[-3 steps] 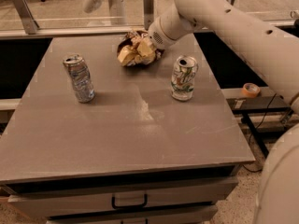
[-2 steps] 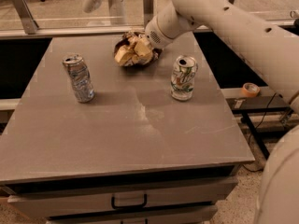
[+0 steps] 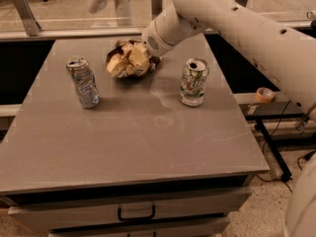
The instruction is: Move brown chip bag near redbull can
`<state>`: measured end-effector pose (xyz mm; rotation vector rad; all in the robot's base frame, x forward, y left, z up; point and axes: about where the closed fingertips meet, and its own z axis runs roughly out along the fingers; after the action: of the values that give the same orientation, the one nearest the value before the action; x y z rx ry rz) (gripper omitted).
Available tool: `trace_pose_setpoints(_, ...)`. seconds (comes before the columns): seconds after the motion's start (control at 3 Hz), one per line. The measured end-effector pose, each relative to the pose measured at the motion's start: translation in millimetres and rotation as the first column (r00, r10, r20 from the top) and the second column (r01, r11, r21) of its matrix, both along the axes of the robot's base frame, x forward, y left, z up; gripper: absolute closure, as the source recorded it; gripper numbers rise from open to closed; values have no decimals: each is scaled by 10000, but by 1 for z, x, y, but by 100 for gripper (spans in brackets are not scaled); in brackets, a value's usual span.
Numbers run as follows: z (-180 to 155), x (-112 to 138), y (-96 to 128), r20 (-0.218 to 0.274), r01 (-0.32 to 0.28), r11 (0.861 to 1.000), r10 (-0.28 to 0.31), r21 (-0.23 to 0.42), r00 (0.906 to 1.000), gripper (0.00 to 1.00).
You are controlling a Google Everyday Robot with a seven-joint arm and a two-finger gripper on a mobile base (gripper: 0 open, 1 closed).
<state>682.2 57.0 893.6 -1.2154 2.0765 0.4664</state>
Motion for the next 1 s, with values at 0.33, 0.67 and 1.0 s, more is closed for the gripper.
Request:
trace_pose_setpoints(0.33,-1,-10,5,-316,-7,9999,11,144,9995,61)
trace_pose_setpoints(0.67,0,-14,8,-540,-55,9998,65,189,9985,38)
trace_pose_setpoints(1.0,0,-15,9,-787,-222,9996,236,190,9966,14)
